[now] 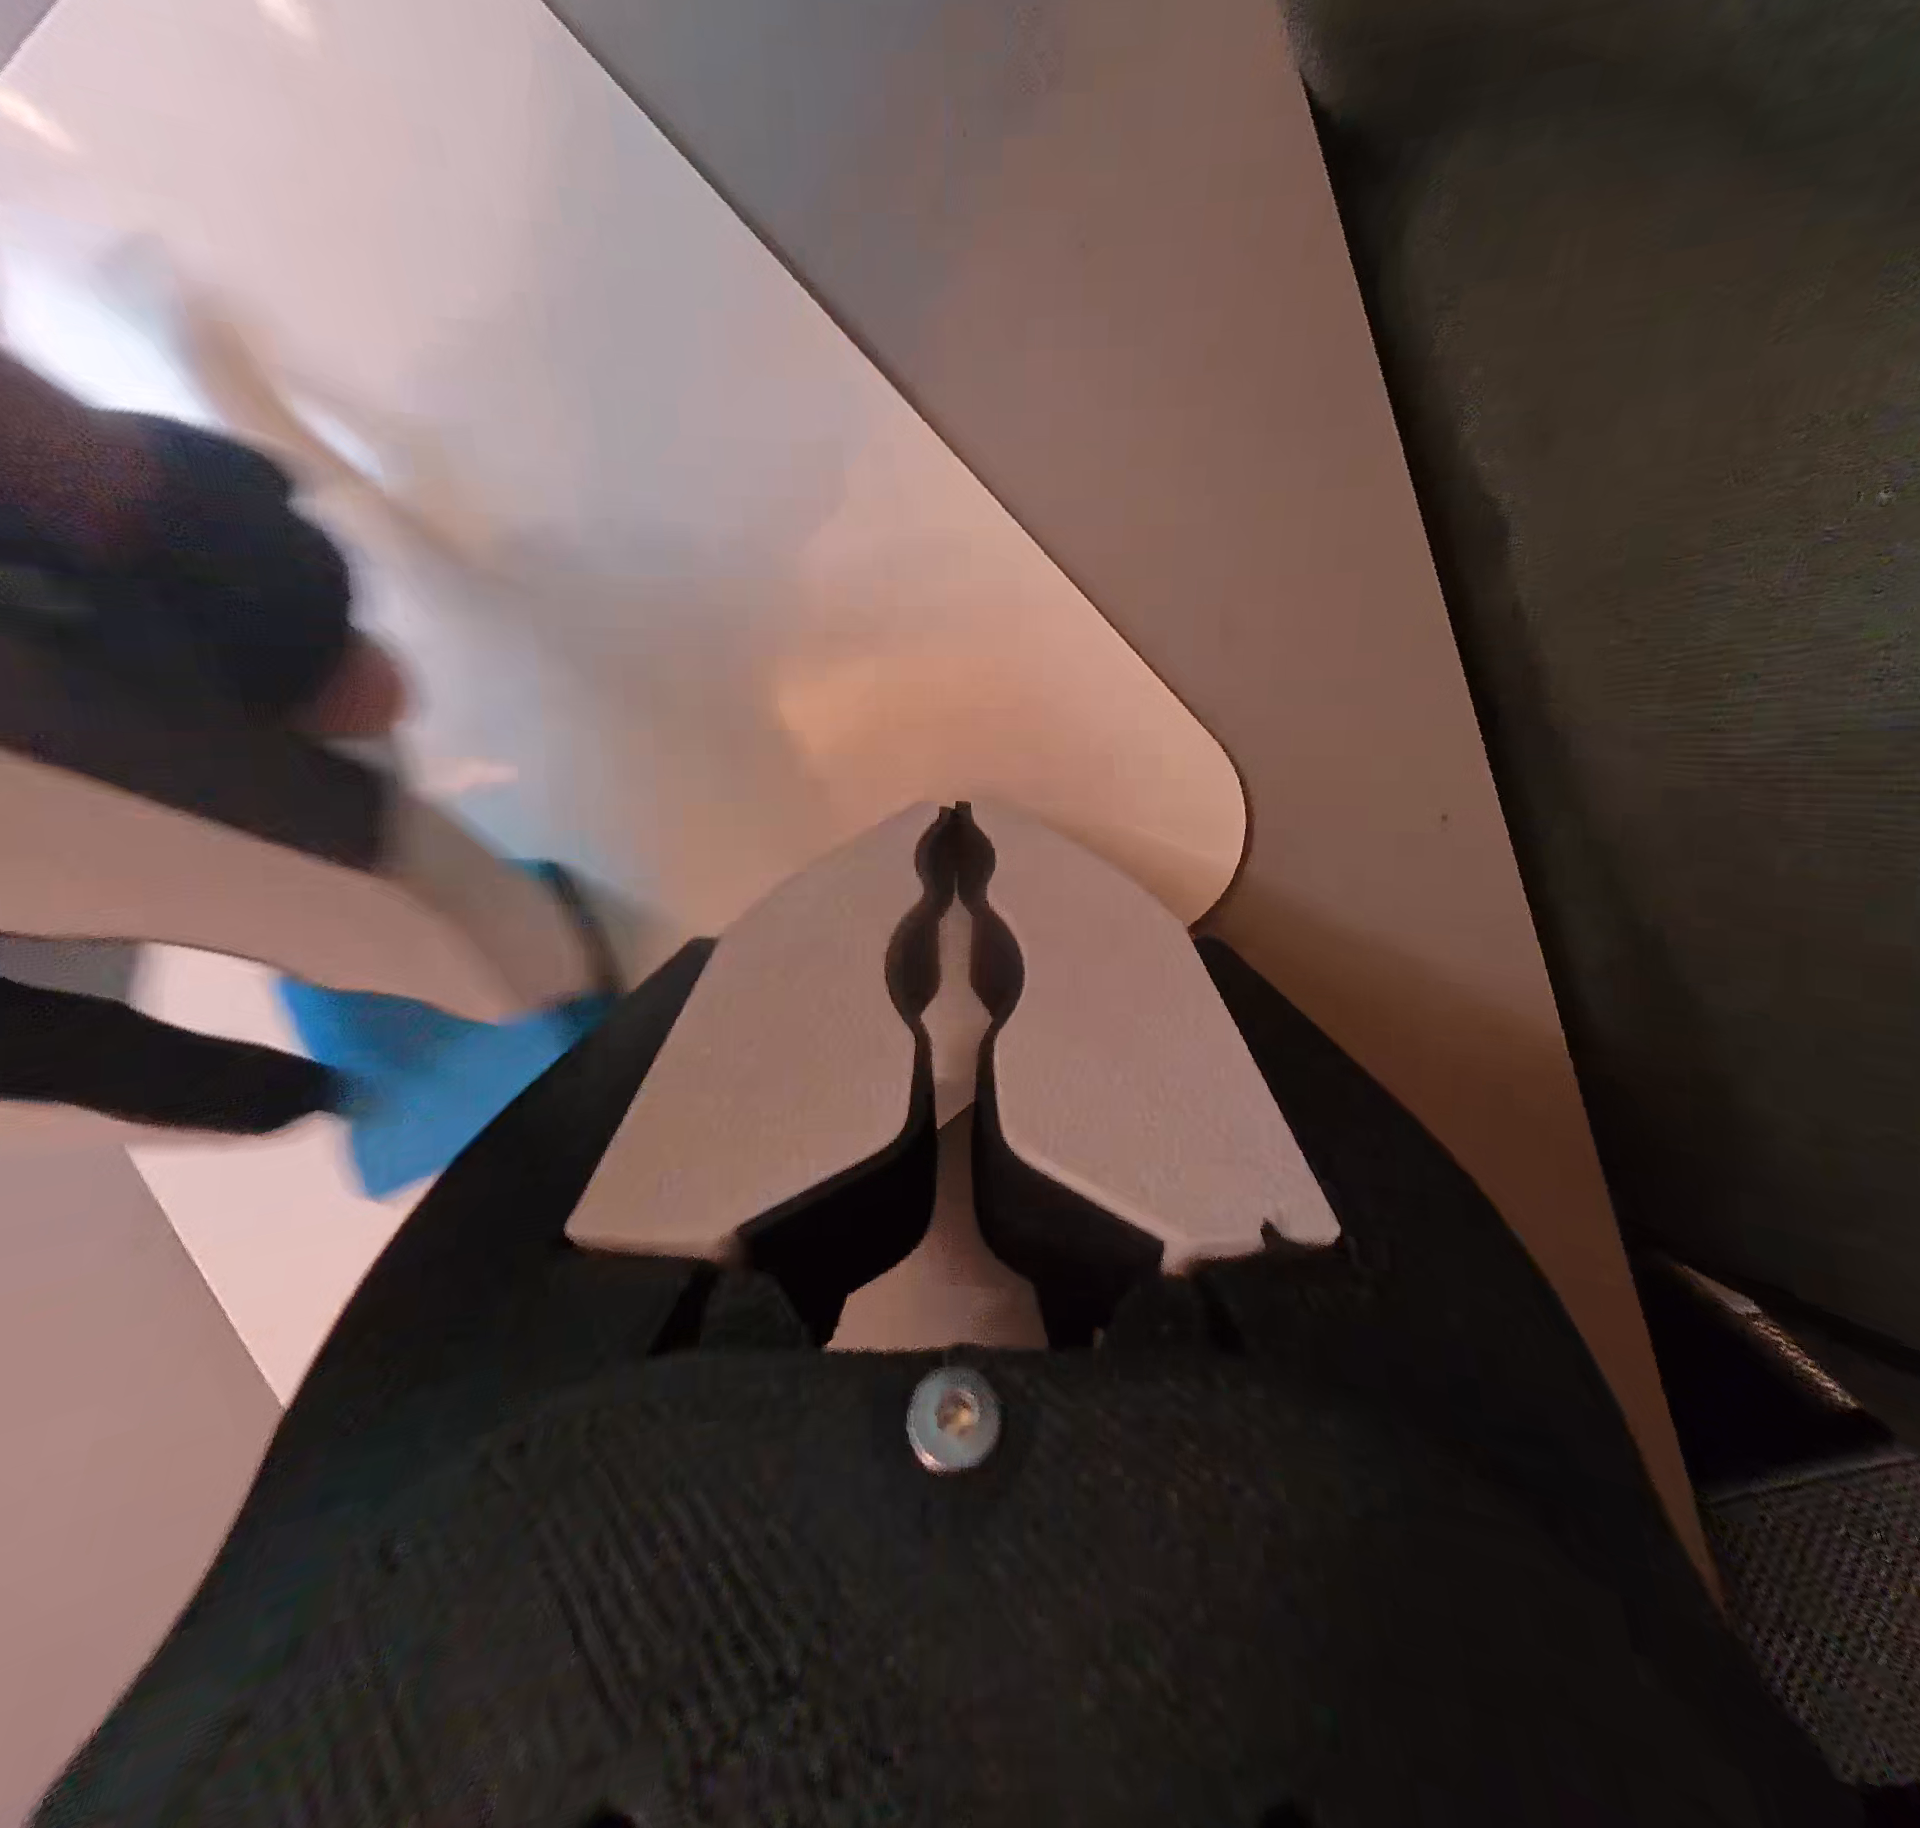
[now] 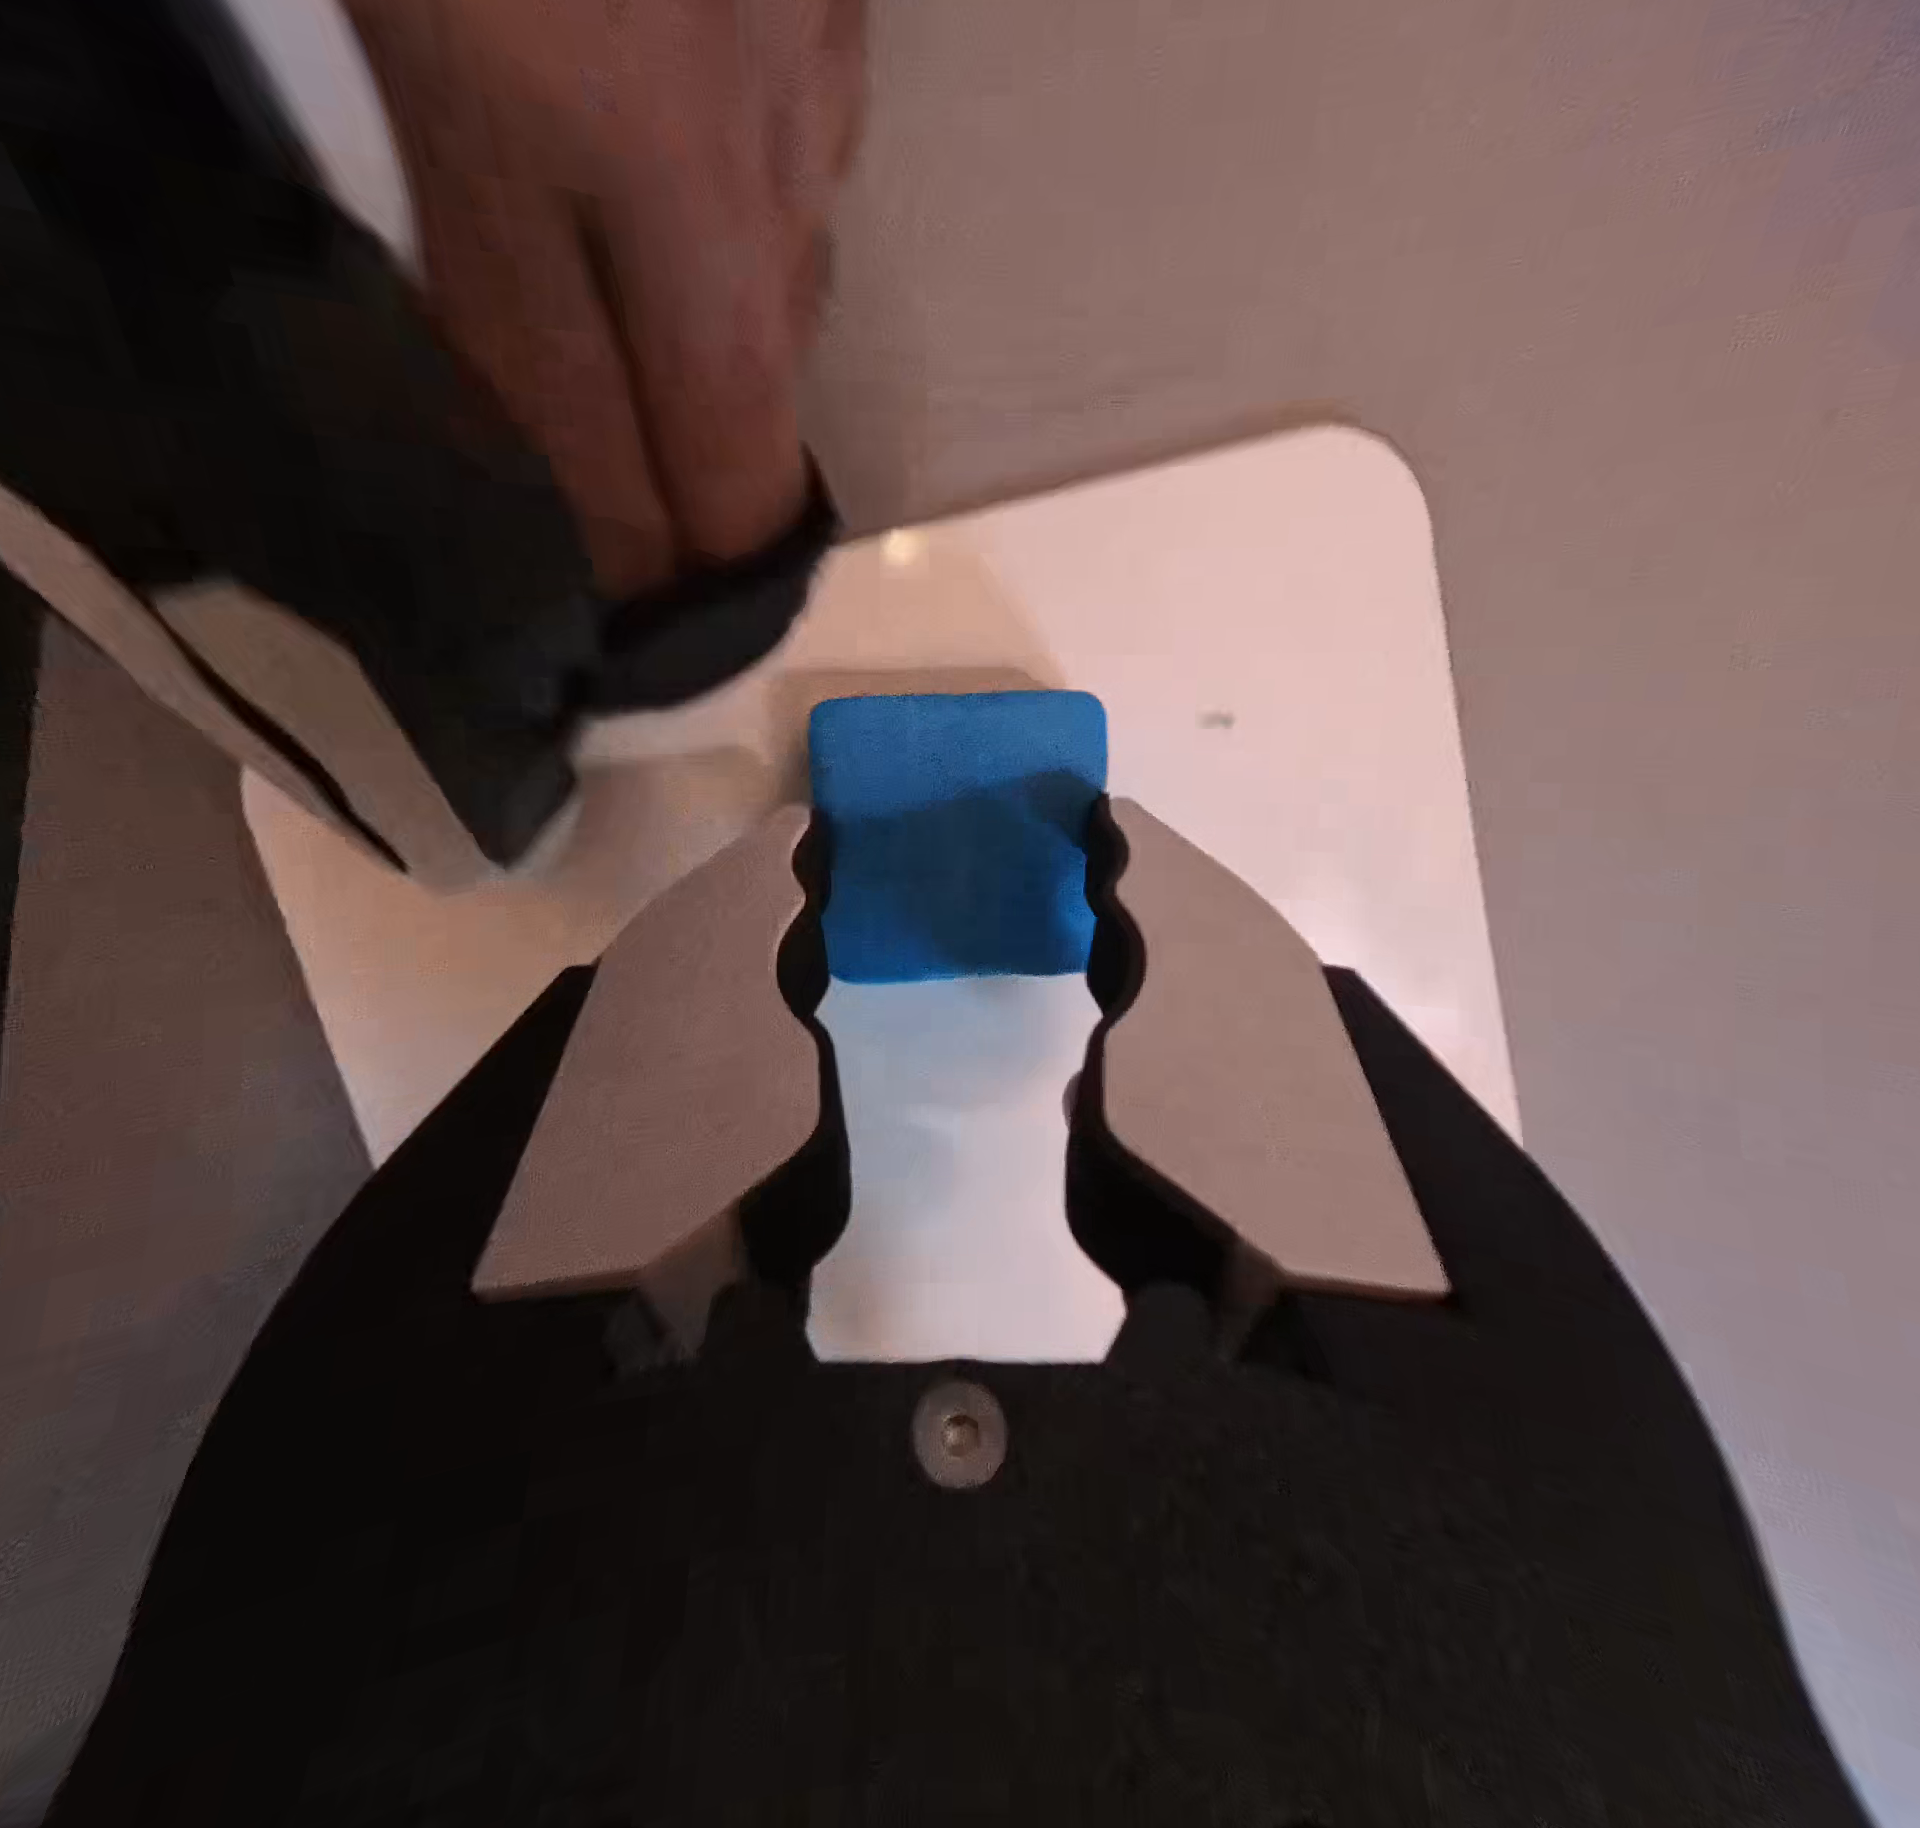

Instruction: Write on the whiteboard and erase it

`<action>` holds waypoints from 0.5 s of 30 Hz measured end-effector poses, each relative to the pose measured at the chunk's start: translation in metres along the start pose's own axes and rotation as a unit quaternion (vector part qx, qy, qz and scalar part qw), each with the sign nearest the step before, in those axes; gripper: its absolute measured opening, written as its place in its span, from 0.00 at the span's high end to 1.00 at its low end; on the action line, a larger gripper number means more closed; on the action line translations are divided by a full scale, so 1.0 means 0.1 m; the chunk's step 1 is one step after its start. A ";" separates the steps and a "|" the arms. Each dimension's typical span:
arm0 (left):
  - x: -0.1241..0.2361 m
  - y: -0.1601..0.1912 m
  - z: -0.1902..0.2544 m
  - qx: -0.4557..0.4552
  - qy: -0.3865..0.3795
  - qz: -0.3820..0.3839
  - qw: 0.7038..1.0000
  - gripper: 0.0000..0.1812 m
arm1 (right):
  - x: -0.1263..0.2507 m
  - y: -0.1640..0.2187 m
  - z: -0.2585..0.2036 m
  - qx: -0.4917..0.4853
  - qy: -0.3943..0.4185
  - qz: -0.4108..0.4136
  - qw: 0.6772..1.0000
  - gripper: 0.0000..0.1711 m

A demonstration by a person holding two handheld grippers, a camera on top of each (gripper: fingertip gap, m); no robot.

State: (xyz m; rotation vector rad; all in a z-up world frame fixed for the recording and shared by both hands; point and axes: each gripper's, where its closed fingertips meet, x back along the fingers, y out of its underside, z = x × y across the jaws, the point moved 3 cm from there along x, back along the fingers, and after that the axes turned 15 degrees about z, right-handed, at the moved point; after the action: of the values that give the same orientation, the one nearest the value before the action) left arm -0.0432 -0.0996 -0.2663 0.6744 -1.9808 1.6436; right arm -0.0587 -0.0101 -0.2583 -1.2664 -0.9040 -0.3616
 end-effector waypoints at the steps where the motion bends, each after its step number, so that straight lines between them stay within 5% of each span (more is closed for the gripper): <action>1: 0.00 0.00 0.00 0.001 0.003 0.000 1.000 1.00 | -0.09 -0.10 -0.07 0.020 -0.005 0.006 1.000 0.72; 5: 0.00 -0.01 0.00 0.006 0.005 -0.001 1.000 1.00 | -0.07 -0.03 0.65 -0.045 0.058 0.035 0.997 0.72; 11: 0.01 0.01 0.02 0.012 0.014 0.005 1.000 1.00 | -0.18 -0.19 0.01 0.018 -0.017 0.037 0.999 0.72; 15: 0.00 0.00 0.02 0.020 0.014 0.009 1.000 1.00 | 0.00 0.04 0.84 -0.072 0.096 0.041 0.992 0.72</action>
State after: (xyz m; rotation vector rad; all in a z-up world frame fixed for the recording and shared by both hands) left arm -0.0439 -0.1010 -0.2666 0.6474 -1.9435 1.6985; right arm -0.0881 0.0690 -0.2589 -1.3707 -0.6691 -0.4825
